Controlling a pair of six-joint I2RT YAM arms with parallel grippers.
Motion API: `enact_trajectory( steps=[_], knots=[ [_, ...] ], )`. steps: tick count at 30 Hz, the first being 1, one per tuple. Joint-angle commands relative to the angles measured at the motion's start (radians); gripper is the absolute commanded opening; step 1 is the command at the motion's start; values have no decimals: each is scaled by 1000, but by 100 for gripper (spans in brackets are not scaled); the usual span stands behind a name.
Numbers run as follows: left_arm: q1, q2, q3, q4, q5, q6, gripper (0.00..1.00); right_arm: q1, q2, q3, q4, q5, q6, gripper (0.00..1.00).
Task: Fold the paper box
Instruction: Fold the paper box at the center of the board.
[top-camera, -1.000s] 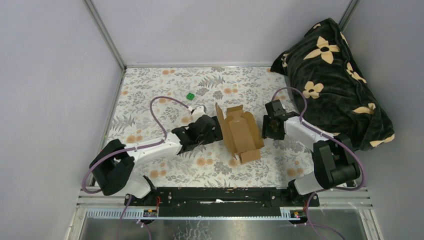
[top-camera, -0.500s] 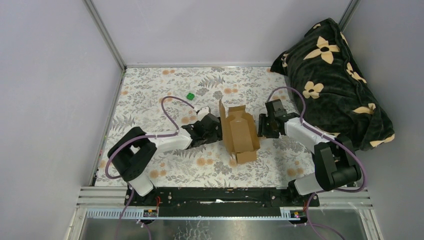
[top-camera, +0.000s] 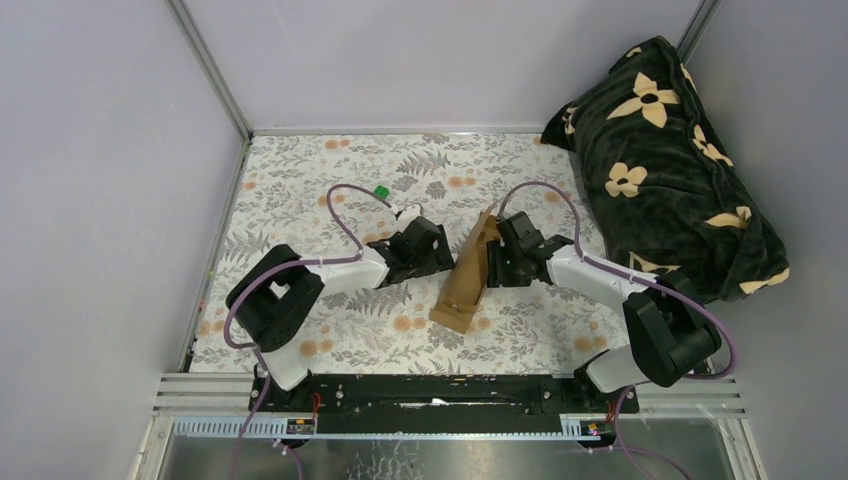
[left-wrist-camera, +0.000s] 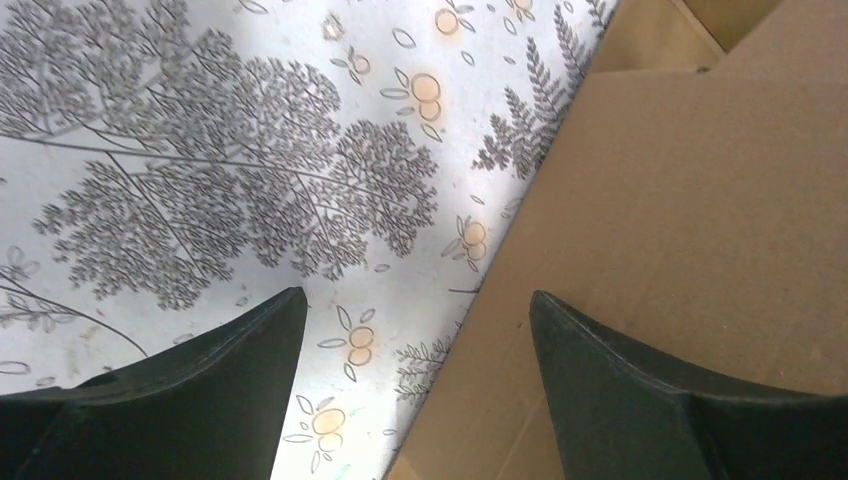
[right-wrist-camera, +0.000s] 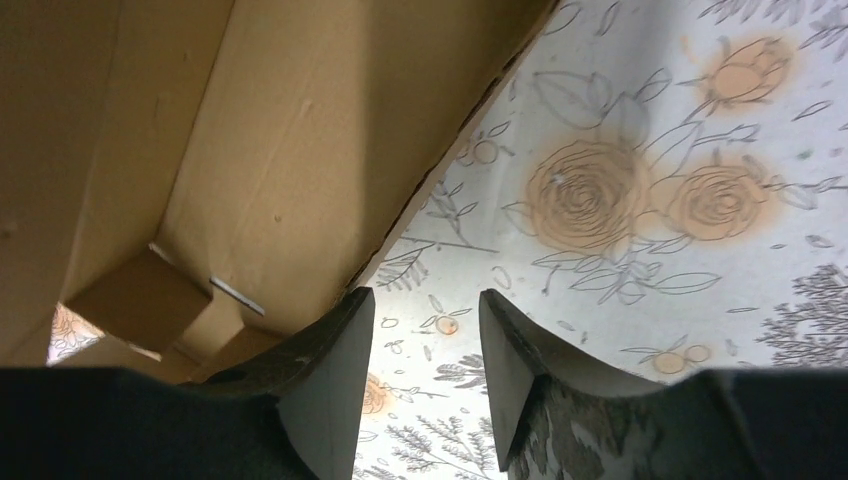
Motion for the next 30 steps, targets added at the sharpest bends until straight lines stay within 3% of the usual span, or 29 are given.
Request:
enact_trajectory(
  steps=[1,8,13,19,25,30],
  knots=[
    [38,23,-8,60,59,49,90,47,-42,-25,65,6,84,50],
    [125,77,57,93,178,169,90,161,-34,-58,151,12,186,50],
    [217,141,98,160,367,209,90,225,-7,-49,204,67,230,50],
    [277,270,206,224,611,284,89,304,80,90,195,23,192,51],
    [280,361,365,196,711,330,88,323,107,157,172,3,154,51],
    [287,417,449,161,736,353,88,314,21,219,87,49,71,55]
  ],
)
